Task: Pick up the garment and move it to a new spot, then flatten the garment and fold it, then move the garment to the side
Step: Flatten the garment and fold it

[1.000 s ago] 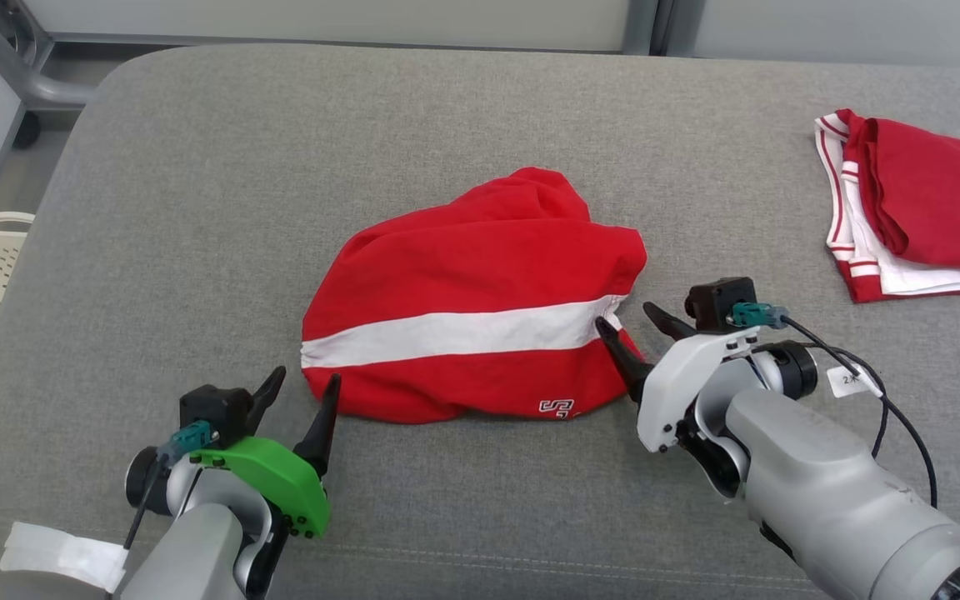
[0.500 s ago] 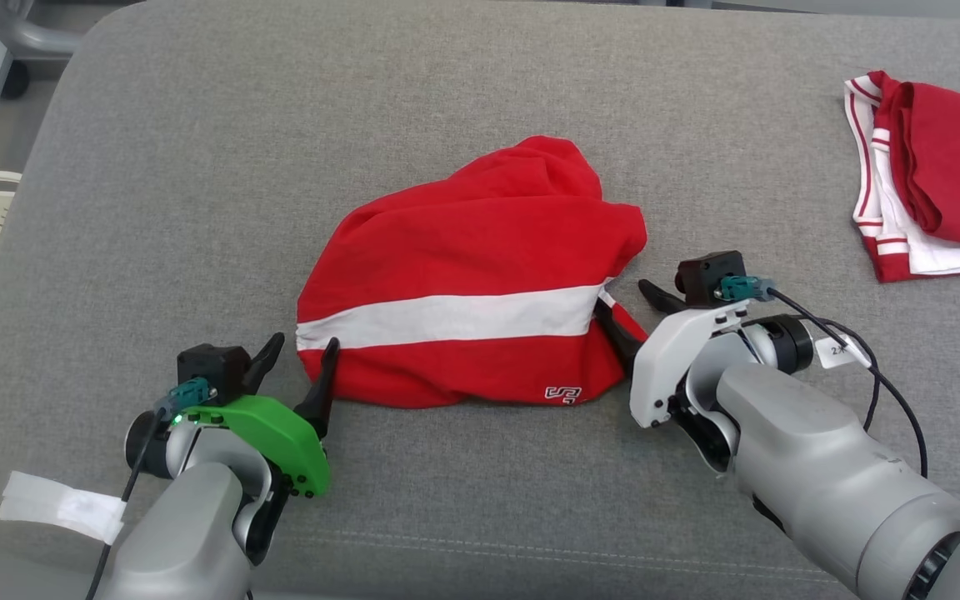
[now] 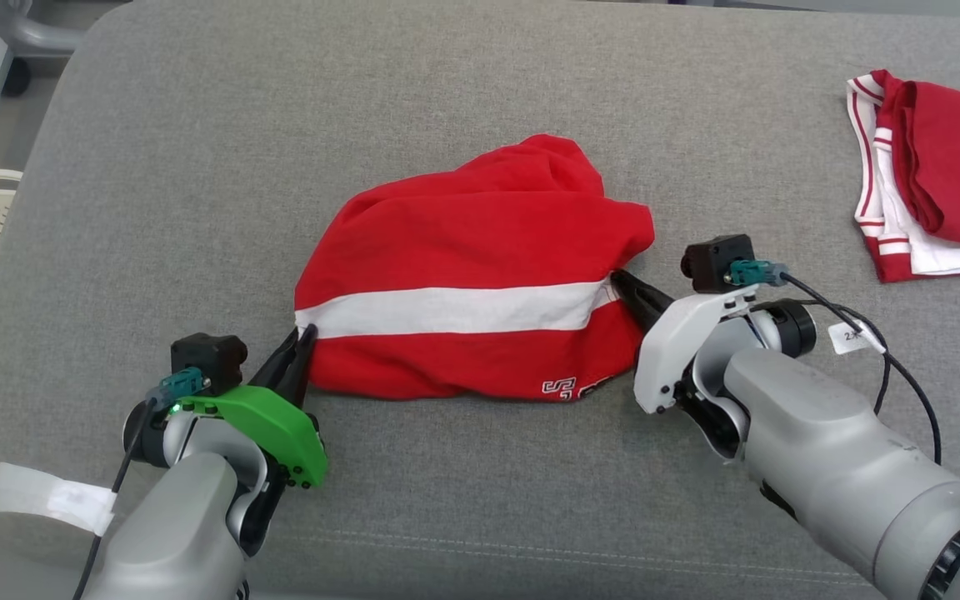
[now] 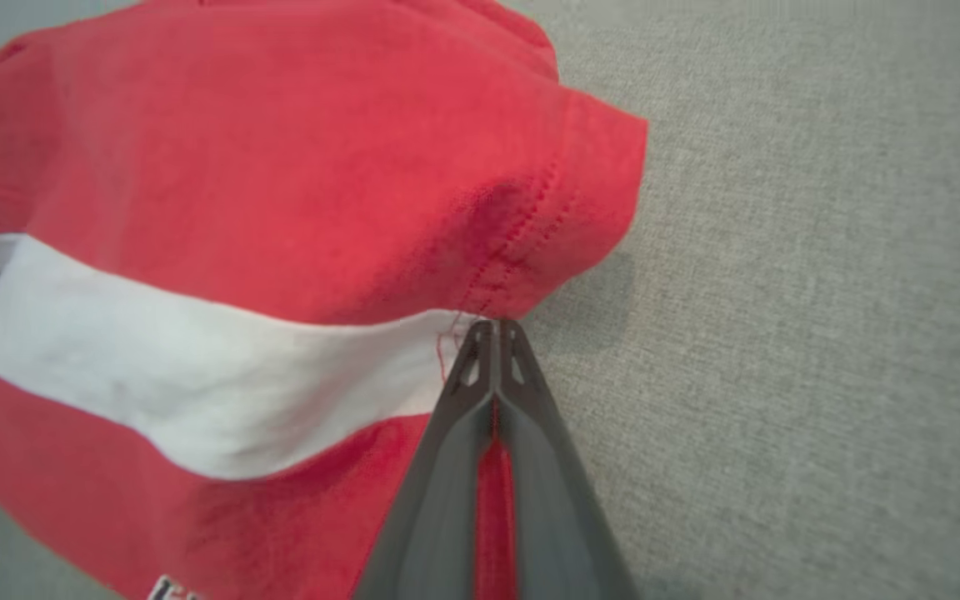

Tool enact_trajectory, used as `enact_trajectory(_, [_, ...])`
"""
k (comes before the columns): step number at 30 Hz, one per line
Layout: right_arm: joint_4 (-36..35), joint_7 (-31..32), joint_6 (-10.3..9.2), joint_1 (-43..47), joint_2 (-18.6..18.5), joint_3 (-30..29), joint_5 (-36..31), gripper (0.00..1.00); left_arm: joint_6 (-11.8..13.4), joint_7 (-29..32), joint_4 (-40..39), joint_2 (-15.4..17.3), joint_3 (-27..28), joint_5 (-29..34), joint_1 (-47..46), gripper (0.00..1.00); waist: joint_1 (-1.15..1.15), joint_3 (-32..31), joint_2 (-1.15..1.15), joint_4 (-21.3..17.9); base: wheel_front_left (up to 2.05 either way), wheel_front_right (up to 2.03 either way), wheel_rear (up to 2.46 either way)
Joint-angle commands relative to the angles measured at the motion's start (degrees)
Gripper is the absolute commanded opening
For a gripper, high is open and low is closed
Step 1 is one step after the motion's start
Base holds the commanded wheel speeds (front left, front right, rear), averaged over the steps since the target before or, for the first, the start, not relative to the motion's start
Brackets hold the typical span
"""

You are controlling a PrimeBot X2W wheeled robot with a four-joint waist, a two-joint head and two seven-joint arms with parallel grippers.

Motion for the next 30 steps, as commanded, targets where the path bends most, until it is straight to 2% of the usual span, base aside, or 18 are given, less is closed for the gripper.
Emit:
enact_trajectory(1, [-1.27,-0.21,-0.02,0.39,-1.22,-1.09,-0.45,0.0,0.06,-0.22,-0.89,0.6,0.83,0.7,0.43,0.0,0.0,-0.77,0.0,-0.36,0.0,0.0,0.0])
enact_trajectory(11, [-9.97,-0.23,-0.02,4.6,-4.34,-6.62,-2.15,0.0,0.06,-0.22,-4.55,1.76,3.77,4.44,2.83,0.0,0.0,-3.56,0.0,-1.75,0.0,0.0,0.0])
enact_trajectory(20, [-18.98,-0.24,-0.02,8.07,-7.29,-9.84,-0.52,0.0,0.06,-0.22,-7.43,3.53,5.72,7.12,3.7,0.0,0.0,-7.64,0.0,-3.66,0.0,0.0,0.0])
enact_trajectory(30, [-22.58,-0.23,-0.02,2.06,-9.16,-8.4,2.32,0.0,0.06,3.23,-11.74,9.49,-0.2,5.54,-6.11,0.0,0.0,-6.98,0.0,-5.79,0.0,0.0,0.0])
